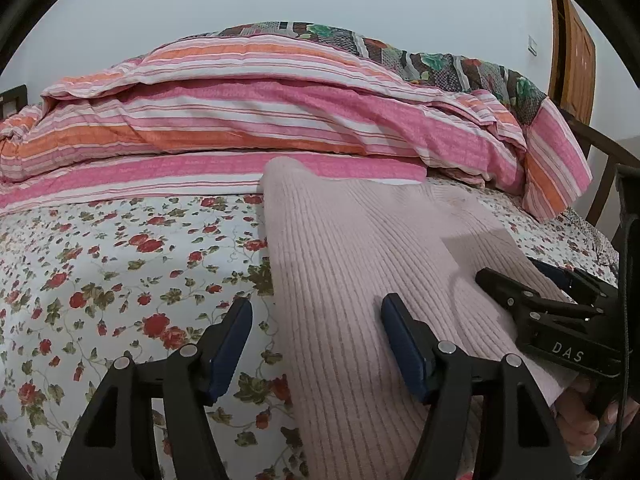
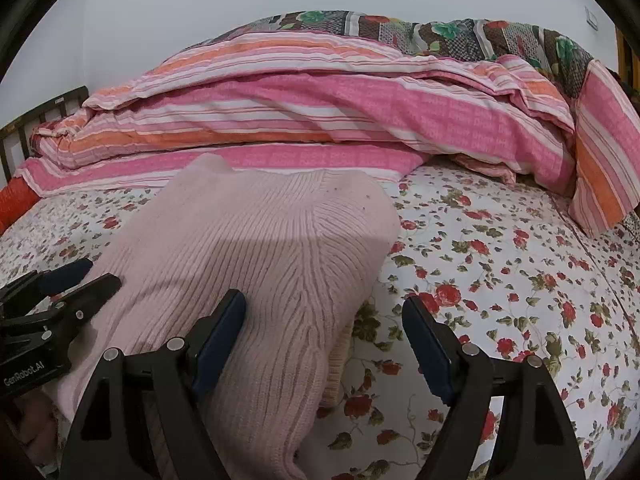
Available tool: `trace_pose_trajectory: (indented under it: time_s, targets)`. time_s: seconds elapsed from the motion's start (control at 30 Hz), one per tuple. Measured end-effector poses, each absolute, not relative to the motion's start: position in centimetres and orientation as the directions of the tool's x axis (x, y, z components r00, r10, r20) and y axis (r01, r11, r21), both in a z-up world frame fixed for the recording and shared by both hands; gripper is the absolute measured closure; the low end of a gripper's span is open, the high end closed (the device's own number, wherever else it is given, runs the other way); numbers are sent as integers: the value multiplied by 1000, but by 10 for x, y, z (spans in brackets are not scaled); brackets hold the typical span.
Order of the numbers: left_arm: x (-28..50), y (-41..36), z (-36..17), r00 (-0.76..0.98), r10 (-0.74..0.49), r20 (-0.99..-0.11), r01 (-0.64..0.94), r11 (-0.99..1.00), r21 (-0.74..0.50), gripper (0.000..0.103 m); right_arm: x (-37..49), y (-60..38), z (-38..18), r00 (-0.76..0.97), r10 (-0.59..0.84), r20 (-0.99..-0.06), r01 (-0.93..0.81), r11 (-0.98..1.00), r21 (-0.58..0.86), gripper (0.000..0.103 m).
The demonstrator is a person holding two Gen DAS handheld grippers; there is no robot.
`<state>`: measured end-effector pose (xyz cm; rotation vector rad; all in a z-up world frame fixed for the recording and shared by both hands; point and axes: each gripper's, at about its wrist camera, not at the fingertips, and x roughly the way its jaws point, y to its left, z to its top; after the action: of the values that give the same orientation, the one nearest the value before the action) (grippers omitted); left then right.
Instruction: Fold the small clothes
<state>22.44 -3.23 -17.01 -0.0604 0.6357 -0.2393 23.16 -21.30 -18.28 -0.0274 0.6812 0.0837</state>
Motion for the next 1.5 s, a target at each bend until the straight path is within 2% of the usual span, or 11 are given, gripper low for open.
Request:
trace_pose_trajectory:
  time_s: [1.33, 1.5]
  targets:
    - [223, -28, -168, 778, -245, -578, 203, 969, -138, 35, 230, -215, -182, 777, 69, -626, -79, 997, 11, 23]
    - [226, -24, -169, 764, -284, -579, 212, 959, -189, 35, 227, -218, -180, 779, 105, -618, -98, 994, 46, 23]
